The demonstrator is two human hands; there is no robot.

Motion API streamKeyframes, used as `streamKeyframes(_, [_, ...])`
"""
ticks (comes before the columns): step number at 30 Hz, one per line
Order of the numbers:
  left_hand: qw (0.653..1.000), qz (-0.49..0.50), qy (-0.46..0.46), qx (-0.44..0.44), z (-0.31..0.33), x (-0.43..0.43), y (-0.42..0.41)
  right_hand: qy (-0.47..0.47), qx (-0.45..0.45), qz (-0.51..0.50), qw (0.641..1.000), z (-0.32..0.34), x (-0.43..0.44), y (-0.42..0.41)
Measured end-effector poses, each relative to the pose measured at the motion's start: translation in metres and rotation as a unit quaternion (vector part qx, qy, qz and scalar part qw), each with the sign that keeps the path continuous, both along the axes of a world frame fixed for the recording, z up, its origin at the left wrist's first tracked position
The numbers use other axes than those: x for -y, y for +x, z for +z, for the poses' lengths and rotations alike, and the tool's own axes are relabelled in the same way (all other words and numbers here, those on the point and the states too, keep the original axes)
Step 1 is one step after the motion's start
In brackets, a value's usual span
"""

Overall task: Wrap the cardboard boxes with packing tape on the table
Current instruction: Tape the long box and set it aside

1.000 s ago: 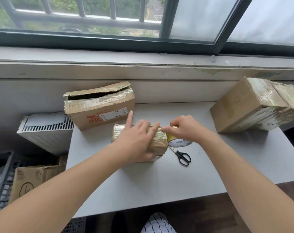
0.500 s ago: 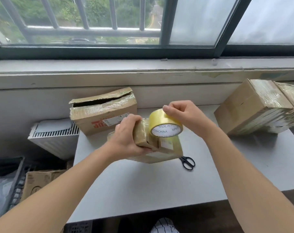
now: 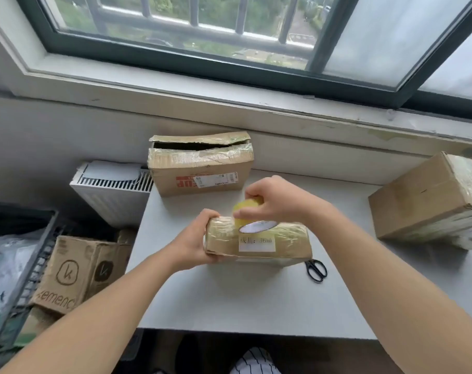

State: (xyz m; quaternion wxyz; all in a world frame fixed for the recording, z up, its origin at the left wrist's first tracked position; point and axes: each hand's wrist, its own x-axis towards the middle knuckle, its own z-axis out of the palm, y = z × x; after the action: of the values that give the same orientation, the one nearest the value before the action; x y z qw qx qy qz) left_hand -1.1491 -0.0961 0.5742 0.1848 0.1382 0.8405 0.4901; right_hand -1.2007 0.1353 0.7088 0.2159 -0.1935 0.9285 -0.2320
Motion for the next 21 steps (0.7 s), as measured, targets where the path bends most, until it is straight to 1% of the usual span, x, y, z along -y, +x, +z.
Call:
streamKeyframes(1, [1.000, 0.007, -0.005, -0.003, -0.007, 0.005, 0.003, 0.033, -0.012, -0.003, 0.999, -0.001, -0.008, -0.002])
streamKeyframes(2, [1.000, 0.009, -0.010, -0.011, -0.011, 0.008, 0.003, 0.044, -0.011, -0.012, 0.999, -0.002, -0.017, -0.004])
streamKeyframes(5, [1.000, 0.004, -0.009, -0.016, -0.015, 0.012, 0.002, 0.046, 0.019, -0.023, 0.999, -0.001, -0.034, -0.010])
streamKeyframes(7, [1.000, -0.001, -0.004, -0.015, -0.016, 0.011, 0.000, 0.056, 0.024, -0.034, 0.998, 0.004, -0.046, -0.017])
streamKeyframes(10, [1.000, -0.001, -0.007, -0.017, -0.018, 0.011, -0.002, 0.106, 0.014, -0.049, 0.993, 0.006, -0.063, -0.025])
streamKeyframes(14, [1.000, -0.018, -0.021, -0.009, -0.015, 0.011, -0.007, 0.170, -0.031, -0.026, 0.985, 0.003, -0.056, -0.028])
streamKeyframes(18, [0.998, -0.046, -0.029, 0.010, -0.008, 0.012, -0.007, 0.187, -0.047, -0.030, 0.981, -0.004, -0.054, -0.031])
streamKeyframes(21, [0.999, -0.029, -0.023, 0.027, 0.000, 0.007, -0.007, 0.186, -0.045, -0.039, 0.981, -0.006, -0.056, -0.033])
